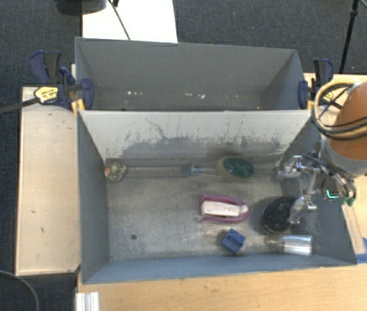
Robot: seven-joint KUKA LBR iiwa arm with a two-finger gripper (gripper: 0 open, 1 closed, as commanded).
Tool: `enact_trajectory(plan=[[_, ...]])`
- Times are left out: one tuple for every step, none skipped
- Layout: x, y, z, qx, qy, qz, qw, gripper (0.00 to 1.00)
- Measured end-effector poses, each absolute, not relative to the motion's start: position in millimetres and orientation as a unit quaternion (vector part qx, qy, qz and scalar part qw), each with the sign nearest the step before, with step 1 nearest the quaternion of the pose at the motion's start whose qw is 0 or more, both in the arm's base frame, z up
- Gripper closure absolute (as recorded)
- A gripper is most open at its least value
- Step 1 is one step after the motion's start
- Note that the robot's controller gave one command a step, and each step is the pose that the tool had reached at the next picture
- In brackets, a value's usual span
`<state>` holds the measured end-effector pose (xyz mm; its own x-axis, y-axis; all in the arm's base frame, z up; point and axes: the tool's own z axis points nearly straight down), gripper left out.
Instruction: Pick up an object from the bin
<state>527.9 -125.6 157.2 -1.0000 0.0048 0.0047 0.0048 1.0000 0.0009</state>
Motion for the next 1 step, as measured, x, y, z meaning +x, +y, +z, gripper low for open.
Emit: enact_trajectory(plan=[[524.4,-121.1,77.7,0.097,-0.995,0.001,-0.006,0.00]])
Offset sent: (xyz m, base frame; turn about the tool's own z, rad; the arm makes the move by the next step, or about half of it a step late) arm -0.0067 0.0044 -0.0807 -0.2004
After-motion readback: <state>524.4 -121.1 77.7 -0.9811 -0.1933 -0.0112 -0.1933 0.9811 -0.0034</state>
